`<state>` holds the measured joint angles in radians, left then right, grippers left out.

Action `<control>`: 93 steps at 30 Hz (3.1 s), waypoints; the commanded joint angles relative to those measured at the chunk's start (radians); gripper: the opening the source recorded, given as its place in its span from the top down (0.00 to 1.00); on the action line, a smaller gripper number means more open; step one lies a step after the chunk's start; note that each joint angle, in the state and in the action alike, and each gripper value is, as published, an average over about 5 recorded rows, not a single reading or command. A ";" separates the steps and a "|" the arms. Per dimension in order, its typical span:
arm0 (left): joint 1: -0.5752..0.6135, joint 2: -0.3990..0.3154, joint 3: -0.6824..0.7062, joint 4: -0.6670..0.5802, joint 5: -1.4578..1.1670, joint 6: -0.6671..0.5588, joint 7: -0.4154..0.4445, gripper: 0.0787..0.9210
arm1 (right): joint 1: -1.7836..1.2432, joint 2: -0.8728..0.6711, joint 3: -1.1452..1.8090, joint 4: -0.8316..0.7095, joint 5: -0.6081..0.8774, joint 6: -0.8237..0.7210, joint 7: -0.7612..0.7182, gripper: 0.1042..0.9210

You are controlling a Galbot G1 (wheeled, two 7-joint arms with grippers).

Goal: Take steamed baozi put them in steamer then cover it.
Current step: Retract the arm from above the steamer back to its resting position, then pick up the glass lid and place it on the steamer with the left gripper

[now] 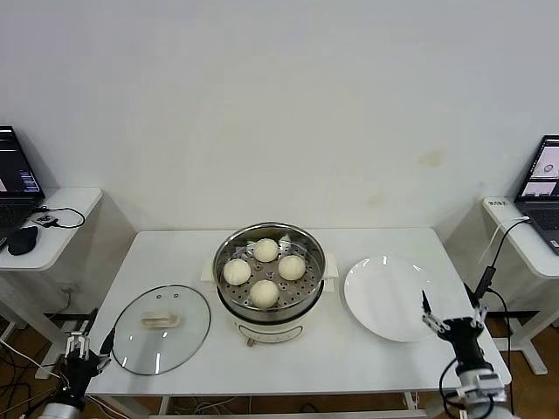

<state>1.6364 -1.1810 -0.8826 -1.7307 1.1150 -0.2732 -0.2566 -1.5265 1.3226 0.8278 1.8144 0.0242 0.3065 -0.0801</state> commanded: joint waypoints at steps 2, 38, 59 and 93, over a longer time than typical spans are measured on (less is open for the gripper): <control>-0.048 0.034 0.074 0.113 0.199 -0.019 -0.024 0.12 | -0.082 0.091 0.085 -0.011 -0.055 0.066 0.013 0.12; -0.373 0.065 0.265 0.332 0.168 -0.009 0.016 0.12 | -0.148 0.146 0.107 0.007 -0.116 0.109 0.015 0.12; -0.401 0.037 0.268 0.373 0.130 0.004 -0.003 0.19 | -0.183 0.158 0.070 0.028 -0.134 0.136 0.015 0.12; -0.131 0.067 0.064 -0.180 0.007 0.392 0.230 0.93 | -0.165 0.148 -0.004 0.028 -0.153 0.140 0.009 0.12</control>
<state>1.3859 -1.1243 -0.7305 -1.5994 1.1812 -0.1296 -0.2307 -1.6938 1.4718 0.8337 1.8451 -0.1267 0.4449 -0.0718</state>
